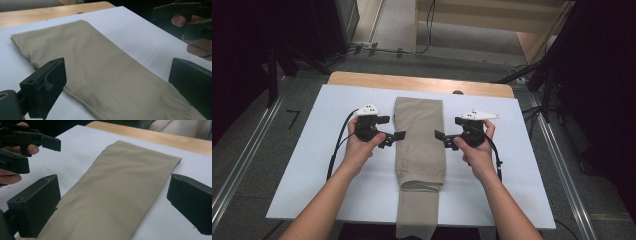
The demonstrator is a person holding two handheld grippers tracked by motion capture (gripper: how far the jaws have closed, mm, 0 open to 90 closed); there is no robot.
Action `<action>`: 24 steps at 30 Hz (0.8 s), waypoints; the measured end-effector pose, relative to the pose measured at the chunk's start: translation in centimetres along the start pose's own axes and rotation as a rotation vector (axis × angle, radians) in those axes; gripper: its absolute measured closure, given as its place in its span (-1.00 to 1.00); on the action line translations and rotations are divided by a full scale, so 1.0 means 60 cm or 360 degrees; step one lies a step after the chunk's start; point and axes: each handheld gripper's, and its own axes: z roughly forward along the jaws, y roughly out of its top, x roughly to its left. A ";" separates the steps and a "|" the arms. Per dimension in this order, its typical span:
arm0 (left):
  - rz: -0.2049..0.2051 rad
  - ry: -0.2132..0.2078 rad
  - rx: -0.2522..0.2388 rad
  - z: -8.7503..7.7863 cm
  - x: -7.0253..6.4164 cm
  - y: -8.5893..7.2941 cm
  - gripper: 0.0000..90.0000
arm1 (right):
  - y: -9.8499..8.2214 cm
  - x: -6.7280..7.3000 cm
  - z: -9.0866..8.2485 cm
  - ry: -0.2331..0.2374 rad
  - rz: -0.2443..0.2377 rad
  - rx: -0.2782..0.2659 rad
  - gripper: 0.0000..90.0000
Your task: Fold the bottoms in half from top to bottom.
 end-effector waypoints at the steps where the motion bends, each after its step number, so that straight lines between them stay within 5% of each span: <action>1: 0.0000 -0.0016 0.0003 -0.003 -0.006 -0.007 -0.96 | -0.007 0.006 -0.004 0.0005 -0.0003 -0.0002 -1.00; 13: 0.0115 -0.0178 0.0126 -0.014 -0.108 -0.089 -0.95 | -0.104 0.078 -0.045 0.0110 -0.0100 0.0067 -1.00; 19: 0.0117 -0.0194 0.0182 -0.013 -0.134 -0.116 -0.82 | -0.153 0.100 -0.058 0.0185 -0.0094 0.0093 -1.00; 24: 0.0135 -0.0124 0.0184 -0.022 -0.142 -0.133 -0.68 | -0.179 0.114 -0.064 0.0139 -0.0162 0.0143 -0.88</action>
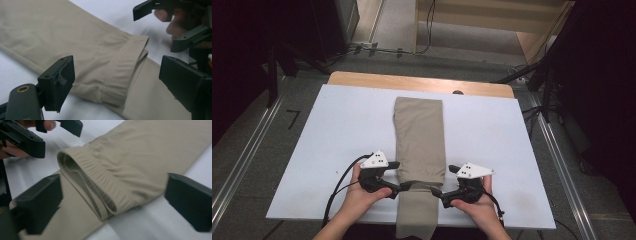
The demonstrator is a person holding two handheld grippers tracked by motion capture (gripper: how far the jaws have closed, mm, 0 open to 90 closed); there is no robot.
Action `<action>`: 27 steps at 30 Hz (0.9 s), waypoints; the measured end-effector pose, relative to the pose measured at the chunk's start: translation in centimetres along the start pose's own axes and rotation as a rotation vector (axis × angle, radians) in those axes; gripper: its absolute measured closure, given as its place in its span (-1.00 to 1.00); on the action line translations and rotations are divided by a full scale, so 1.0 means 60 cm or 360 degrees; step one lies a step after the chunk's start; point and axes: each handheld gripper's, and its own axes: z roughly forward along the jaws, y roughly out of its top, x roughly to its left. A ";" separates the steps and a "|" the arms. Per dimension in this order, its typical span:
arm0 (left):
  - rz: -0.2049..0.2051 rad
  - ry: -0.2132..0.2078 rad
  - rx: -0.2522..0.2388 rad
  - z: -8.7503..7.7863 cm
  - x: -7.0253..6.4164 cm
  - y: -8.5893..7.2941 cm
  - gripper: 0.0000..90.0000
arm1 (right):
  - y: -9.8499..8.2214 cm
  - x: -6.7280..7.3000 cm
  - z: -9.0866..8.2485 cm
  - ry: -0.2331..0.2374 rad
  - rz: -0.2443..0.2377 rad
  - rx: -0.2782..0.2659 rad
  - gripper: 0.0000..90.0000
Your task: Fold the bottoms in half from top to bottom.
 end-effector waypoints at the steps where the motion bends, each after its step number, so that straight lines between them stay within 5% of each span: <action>1: 0.0014 0.0011 0.0002 -0.001 -0.005 -0.003 -0.67 | -0.003 0.003 -0.002 0.0000 0.0008 -0.0001 -0.88; 6: -0.0008 0.0106 0.0080 0.007 -0.013 -0.026 -0.52 | -0.016 0.020 0.008 -0.0095 -0.0043 0.0070 -0.65; 13: -0.0042 0.0199 0.0041 0.000 -0.007 -0.029 -0.11 | -0.020 0.029 0.024 -0.0265 -0.0128 0.0145 -0.47; 27: -0.0078 0.0167 -0.0002 -0.006 0.003 -0.027 0.43 | -0.019 0.014 0.007 -0.0268 -0.0068 0.0031 0.29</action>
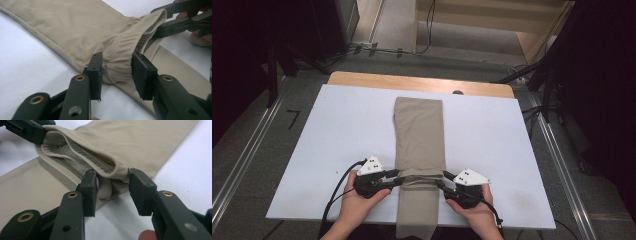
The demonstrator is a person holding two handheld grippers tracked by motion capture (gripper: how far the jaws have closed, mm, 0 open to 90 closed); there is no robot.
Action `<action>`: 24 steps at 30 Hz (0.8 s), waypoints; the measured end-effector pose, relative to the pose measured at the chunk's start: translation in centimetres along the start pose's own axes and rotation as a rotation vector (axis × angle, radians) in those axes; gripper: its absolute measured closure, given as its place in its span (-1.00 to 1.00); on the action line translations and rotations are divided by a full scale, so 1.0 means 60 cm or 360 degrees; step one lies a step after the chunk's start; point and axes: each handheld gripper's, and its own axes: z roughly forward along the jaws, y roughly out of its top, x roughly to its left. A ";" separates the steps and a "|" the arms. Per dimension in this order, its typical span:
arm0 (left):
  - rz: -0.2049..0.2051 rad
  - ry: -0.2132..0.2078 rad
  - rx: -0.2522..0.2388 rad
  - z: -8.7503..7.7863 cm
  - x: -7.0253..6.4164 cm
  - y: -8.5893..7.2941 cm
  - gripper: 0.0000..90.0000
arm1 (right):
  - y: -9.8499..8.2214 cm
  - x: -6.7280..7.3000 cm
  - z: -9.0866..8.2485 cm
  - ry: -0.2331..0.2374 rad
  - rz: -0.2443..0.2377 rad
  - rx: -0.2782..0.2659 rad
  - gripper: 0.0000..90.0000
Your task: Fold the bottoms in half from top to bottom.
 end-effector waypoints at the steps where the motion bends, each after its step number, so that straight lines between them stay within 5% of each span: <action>1: 0.0008 0.0006 0.0006 0.000 -0.001 0.000 0.44 | 0.000 0.000 0.000 -0.0002 -0.0009 0.0001 0.31; 10: 0.0054 -0.0006 0.0023 0.004 -0.006 -0.001 0.62 | -0.001 0.004 0.006 -0.0010 -0.0050 0.0049 0.20; 17: 0.0115 0.0022 0.0047 0.007 -0.014 -0.002 0.75 | -0.001 0.008 0.015 0.0033 -0.0101 0.0146 0.51; 24: 0.0136 -0.0008 0.0080 0.010 -0.017 -0.001 0.92 | 0.000 0.006 0.016 0.0054 -0.0044 0.0158 0.78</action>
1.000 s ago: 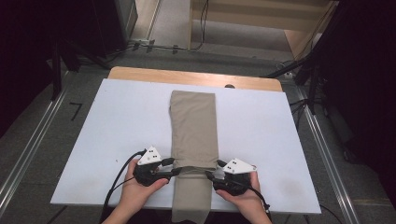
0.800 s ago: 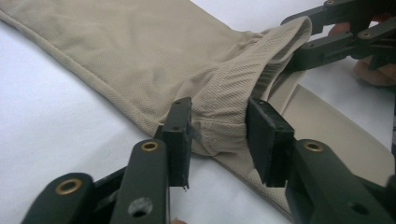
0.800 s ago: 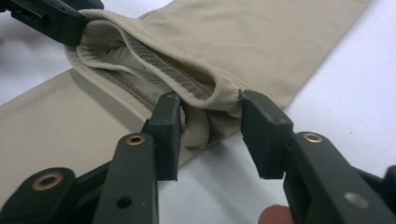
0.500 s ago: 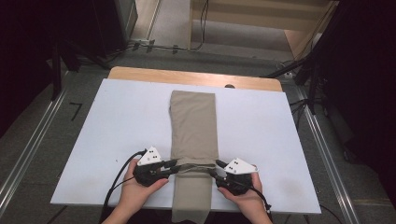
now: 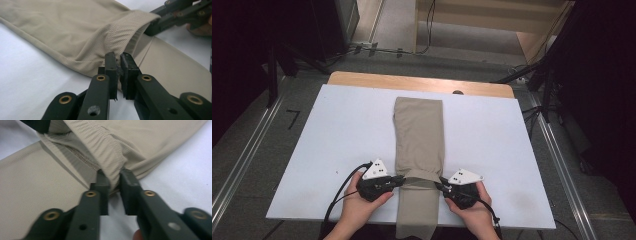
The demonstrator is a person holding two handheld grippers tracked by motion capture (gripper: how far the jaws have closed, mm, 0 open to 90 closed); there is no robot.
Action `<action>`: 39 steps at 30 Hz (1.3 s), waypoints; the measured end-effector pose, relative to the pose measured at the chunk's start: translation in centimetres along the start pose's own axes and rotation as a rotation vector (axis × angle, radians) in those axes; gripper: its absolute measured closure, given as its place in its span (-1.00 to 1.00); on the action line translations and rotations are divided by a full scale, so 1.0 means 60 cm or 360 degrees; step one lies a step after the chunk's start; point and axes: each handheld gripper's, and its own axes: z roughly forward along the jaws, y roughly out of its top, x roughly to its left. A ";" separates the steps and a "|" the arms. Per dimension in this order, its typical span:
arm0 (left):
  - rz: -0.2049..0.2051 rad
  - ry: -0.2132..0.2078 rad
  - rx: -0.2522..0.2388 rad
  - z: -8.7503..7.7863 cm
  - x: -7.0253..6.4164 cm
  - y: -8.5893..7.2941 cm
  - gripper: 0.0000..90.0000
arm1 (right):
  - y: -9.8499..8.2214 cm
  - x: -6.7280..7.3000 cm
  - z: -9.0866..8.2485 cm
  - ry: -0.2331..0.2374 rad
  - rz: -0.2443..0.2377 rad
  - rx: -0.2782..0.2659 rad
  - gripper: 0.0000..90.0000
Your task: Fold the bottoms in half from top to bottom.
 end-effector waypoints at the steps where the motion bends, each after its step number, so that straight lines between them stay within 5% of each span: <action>1: 0.0005 0.0002 0.0000 0.000 -0.001 0.000 0.92 | 0.000 0.001 0.000 -0.0007 -0.0007 0.0002 0.80; 16: 0.0005 -0.0053 -0.0075 -0.023 -0.007 0.006 0.92 | 0.005 0.015 -0.023 0.0001 -0.0039 -0.0073 0.83; 39: 0.0051 -0.0168 -0.0099 -0.080 -0.079 -0.013 0.92 | -0.028 0.076 -0.097 0.0117 -0.0058 -0.0153 0.83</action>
